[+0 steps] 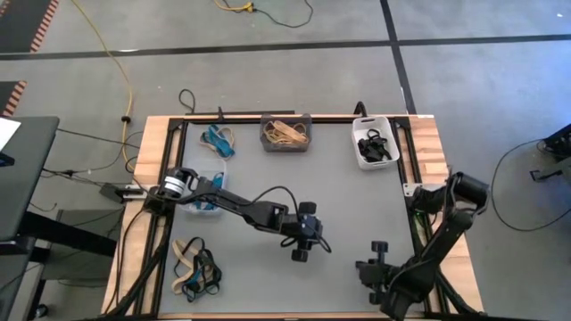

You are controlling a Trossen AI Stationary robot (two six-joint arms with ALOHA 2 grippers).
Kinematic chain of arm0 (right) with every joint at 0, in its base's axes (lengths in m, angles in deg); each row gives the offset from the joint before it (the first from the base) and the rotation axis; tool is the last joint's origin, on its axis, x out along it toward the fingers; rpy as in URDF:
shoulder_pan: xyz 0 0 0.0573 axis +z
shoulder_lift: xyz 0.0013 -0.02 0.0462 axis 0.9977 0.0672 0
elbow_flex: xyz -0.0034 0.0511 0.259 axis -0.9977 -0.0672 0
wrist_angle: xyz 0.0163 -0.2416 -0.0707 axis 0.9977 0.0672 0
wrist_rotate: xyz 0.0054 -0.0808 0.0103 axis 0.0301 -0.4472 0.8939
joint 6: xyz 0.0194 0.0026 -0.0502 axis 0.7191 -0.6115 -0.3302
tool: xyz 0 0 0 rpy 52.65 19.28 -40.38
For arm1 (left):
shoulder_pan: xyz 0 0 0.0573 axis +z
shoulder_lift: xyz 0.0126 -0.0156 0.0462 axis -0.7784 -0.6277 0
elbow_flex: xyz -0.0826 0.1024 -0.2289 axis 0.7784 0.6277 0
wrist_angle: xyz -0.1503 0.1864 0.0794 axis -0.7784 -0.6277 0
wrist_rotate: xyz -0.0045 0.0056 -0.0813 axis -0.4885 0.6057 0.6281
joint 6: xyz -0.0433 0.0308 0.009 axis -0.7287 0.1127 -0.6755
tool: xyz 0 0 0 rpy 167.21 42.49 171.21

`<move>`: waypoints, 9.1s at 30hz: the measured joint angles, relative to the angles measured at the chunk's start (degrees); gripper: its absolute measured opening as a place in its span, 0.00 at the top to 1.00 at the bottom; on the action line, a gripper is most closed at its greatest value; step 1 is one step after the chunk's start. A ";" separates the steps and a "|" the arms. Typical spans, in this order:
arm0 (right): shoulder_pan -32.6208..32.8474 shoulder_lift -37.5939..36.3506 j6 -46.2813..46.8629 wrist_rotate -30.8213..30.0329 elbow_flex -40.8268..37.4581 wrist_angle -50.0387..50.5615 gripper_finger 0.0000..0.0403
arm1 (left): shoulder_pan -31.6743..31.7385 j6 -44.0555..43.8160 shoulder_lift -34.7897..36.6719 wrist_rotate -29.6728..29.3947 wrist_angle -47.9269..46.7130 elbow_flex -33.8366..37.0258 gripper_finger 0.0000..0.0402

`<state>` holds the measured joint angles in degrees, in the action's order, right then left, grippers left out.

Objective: Sort rubber bands into baskets
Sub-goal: Put the black rubber band into the white bin

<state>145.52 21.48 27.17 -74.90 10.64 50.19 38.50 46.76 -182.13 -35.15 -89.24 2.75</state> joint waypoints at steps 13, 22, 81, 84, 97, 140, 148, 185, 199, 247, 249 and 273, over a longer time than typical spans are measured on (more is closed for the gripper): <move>-9.61 -9.50 -1.45 -14.83 0.55 12.33 0.94 | -1.43 3.31 -0.02 0.00 0.00 0.00 0.58; -20.57 -14.21 0.33 -17.06 0.55 18.85 0.94 | -1.39 7.00 -0.02 0.00 -0.04 0.00 0.58; -104.74 -29.38 -53.95 17.73 -11.51 3.34 0.76 | 1.96 8.02 0.07 1.70 9.97 12.68 0.58; -104.89 -29.38 -53.97 17.71 -11.78 3.19 0.65 | 1.96 7.89 0.05 1.72 9.97 12.68 0.58; -103.41 -31.54 -51.13 18.18 -11.78 -2.70 0.37 | 1.96 7.89 0.02 1.97 9.90 12.68 0.58; -42.89 -28.36 -37.36 -3.72 -11.69 -23.64 0.37 | 3.01 11.49 4.71 -7.47 -1.77 12.94 0.58; -37.76 -24.65 -33.33 -7.49 -11.69 -23.83 0.37 | 3.29 11.08 5.91 -9.26 -5.64 12.92 0.58; -24.10 -21.25 -31.54 -17.72 -11.74 -29.43 0.37 | 2.59 -3.06 37.73 -12.90 -0.63 30.97 0.58; -21.21 -21.25 -26.77 -17.24 -11.74 -30.08 0.37 | -5.15 -6.82 37.73 -12.97 -0.99 30.97 0.58; -17.35 -13.29 -25.60 -16.47 -11.71 -38.60 0.37 | -31.99 -35.36 37.66 -9.81 -10.15 30.93 0.58; -17.35 -13.29 -25.61 -16.47 -11.71 -38.60 0.37 | -33.33 -36.54 37.66 -8.62 -10.16 30.93 0.58; -17.35 -13.29 -25.62 -16.17 -11.71 -38.94 0.37 | -42.89 -62.02 37.64 -8.84 -38.56 30.88 0.58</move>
<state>128.17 8.18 1.55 -91.07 -1.07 11.25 -4.39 -15.26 -144.49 -44.00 -127.81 33.63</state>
